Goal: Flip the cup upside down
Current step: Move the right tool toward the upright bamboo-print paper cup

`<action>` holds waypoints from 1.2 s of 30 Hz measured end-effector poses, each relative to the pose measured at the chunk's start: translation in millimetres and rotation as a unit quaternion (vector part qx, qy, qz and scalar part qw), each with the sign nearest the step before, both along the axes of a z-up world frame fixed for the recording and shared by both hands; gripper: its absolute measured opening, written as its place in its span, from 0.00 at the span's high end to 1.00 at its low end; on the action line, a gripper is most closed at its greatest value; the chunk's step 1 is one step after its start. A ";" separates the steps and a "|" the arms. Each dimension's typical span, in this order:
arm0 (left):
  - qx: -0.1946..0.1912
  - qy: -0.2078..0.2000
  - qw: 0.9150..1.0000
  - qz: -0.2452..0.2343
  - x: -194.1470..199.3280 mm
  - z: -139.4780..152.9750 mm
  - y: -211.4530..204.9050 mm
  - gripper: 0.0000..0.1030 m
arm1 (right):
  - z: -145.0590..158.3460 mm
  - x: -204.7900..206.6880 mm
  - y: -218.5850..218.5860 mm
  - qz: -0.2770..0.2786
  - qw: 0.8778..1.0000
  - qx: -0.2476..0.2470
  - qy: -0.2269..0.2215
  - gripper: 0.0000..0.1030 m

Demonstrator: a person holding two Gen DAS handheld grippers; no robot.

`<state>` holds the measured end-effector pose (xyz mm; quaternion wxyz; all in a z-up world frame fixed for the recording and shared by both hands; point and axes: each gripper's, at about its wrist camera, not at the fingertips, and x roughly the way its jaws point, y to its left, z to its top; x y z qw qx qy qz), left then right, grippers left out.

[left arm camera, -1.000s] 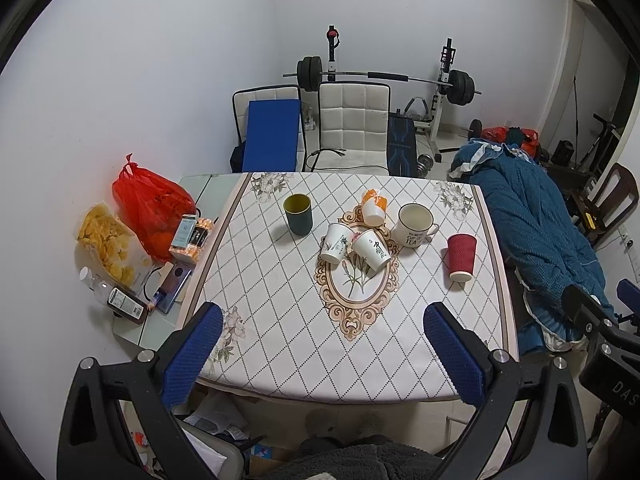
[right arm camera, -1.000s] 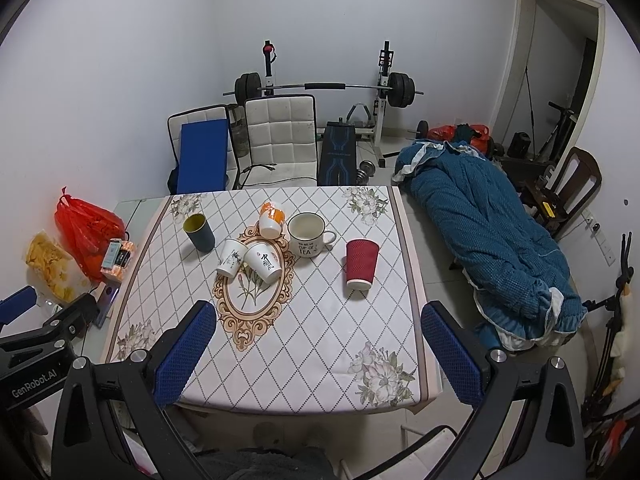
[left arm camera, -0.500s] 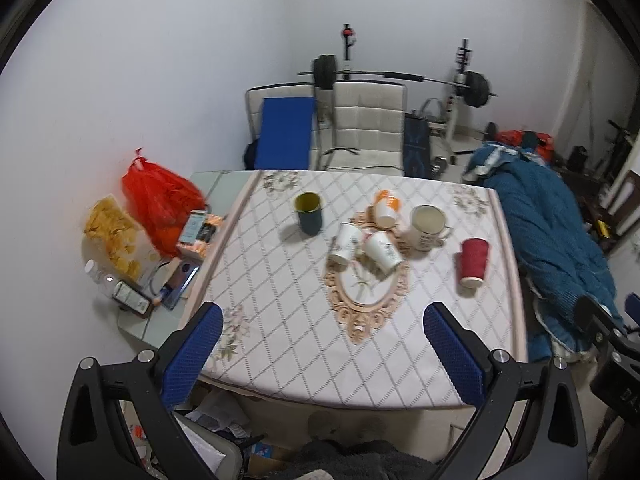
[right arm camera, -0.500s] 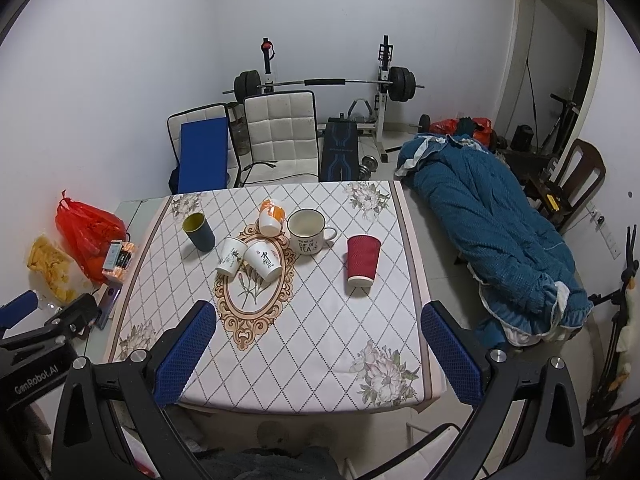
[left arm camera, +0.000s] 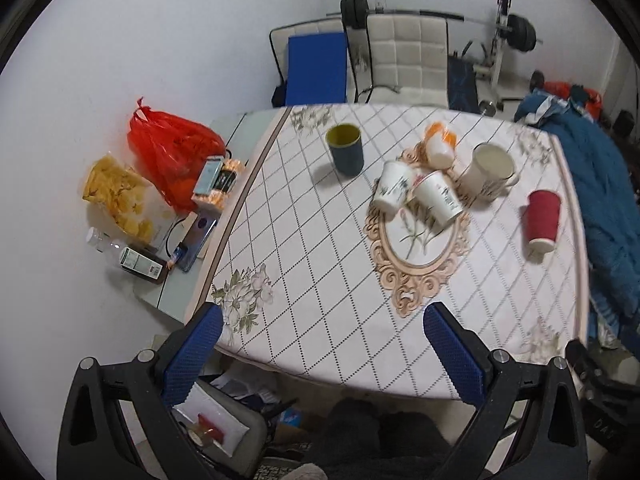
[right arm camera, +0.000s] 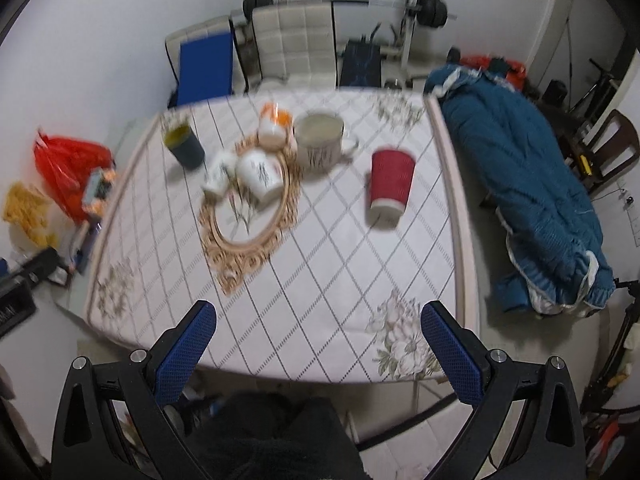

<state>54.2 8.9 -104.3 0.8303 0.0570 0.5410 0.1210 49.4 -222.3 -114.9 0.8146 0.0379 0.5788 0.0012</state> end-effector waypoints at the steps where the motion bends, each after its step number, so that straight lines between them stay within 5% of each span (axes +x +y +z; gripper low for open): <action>1: 0.002 0.006 1.000 0.001 4.6 -7.1 1.8 0.00 | -12.4 2.9 1.7 0.001 1.000 0.001 0.011 0.00; 13: -0.016 0.078 0.997 -0.019 85.9 -76.2 25.6 0.00 | -141.8 38.1 28.6 -0.010 0.990 -0.014 0.137 0.00; 29: -0.029 0.162 0.982 -0.093 227.4 -169.1 28.5 0.00 | -219.5 116.4 36.7 -0.083 0.974 -0.026 0.211 0.00; 33: -0.024 0.175 0.975 -0.136 260.4 -187.6 14.2 0.19 | -229.9 142.5 43.9 -0.085 0.973 -0.035 0.213 0.00; 36: -0.017 0.176 0.971 -0.163 279.2 -199.2 3.0 0.19 | -236.0 159.3 48.3 -0.088 0.972 -0.044 0.214 0.00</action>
